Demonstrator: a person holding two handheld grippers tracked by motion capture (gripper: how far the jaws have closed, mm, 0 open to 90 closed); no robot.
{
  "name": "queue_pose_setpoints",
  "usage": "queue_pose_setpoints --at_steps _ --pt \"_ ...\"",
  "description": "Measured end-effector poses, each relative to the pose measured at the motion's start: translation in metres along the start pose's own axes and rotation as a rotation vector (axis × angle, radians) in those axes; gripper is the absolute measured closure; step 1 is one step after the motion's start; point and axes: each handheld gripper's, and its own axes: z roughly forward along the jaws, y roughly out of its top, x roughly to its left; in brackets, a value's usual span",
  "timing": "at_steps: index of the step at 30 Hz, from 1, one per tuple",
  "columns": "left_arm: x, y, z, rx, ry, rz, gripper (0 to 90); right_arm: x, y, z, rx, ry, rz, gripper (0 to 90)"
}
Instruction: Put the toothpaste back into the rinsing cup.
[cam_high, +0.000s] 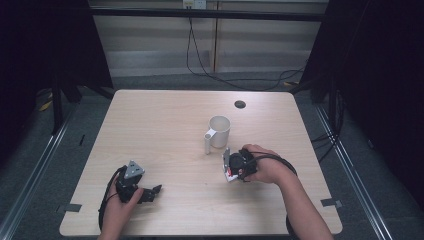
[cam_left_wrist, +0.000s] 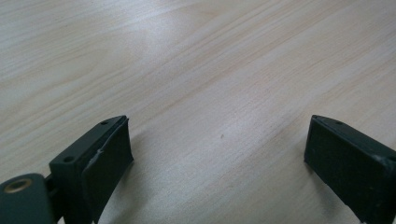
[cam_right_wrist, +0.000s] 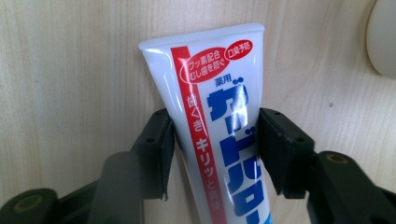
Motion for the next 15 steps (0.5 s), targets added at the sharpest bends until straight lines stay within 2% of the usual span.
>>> queue_pose_setpoints --at_steps 3,4,7,9,11,14,15 --pt "0.0 0.0 0.0 0.0 0.002 0.008 7.2 -0.002 0.0 0.0 0.005 -0.003 0.019 56.4" --pt "0.0 0.0 0.0 -0.001 0.001 0.005 7.2 -0.003 0.001 -0.001 0.008 -0.008 0.054 58.9" --pt "0.0 0.0 0.0 0.0 0.0 0.006 7.1 -0.004 0.001 -0.003 0.015 -0.016 0.112 64.6" --pt "0.0 0.0 0.0 0.0 0.0 0.005 7.0 -0.004 -0.002 -0.005 0.0 -0.023 0.154 67.2" --pt "0.0 0.0 0.0 0.0 0.0 0.006 7.0 -0.004 -0.005 -0.007 -0.025 -0.039 0.169 69.0" --pt "0.0 0.0 0.0 0.0 0.0 0.006 7.0 -0.001 -0.01 -0.012 -0.053 -0.049 0.216 69.6" --pt "0.0 0.0 0.0 0.0 -0.001 0.005 7.0 -0.001 -0.013 -0.015 -0.08 -0.049 0.224 69.6"
